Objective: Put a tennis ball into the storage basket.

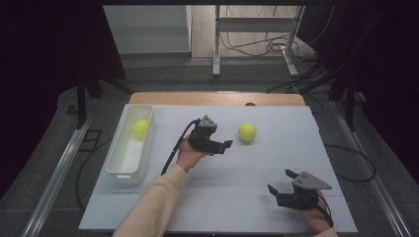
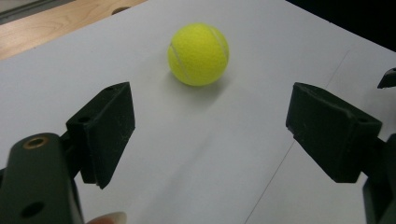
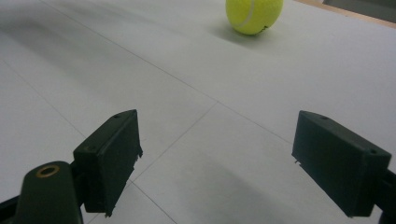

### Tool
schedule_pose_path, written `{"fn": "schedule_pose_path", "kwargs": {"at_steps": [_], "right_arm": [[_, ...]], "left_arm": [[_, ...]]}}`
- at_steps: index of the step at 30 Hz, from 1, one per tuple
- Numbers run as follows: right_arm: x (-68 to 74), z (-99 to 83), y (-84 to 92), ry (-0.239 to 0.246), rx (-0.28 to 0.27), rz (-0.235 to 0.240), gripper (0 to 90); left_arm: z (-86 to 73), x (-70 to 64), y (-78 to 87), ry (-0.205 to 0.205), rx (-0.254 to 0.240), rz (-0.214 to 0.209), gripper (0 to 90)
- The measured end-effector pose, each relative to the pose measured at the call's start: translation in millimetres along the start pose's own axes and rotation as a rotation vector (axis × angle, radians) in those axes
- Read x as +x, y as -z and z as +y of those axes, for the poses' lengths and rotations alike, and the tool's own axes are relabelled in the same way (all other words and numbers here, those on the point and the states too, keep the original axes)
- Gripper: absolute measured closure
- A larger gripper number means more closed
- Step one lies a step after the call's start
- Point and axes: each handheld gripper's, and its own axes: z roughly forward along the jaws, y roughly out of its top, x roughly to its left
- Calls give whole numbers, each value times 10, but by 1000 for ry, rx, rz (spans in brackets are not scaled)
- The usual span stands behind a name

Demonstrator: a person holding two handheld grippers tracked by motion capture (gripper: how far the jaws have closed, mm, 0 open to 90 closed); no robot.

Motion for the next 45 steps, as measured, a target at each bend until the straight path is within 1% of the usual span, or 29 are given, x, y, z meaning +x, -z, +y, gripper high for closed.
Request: {"fn": "schedule_pose_path", "kwargs": {"at_steps": [7,10,15,25,29,38,45], "right_arm": [[1,-2,-4,3,2,2,159],[3,-2,-2,3,2,3,159],[3,-3,-2,4,2,4,159],[2,-2,-2,6,2,3,159],[1,-4,5,6,1,0,160],[-1,-3,5,5,0,0,159],[-5,-5,3,2,-2,3,159]], "left_arm": [[35,-4,-59,4,4,1,160],[51,-25,-127,-1,15,-1,160],[66,-40,-184,2,20,-5,160],[84,-23,-261,1,33,6,160],[94,-11,-320,2,42,12,160],[115,-21,-416,0,55,12,160],[126,-4,-507,1,67,14,160]]}}
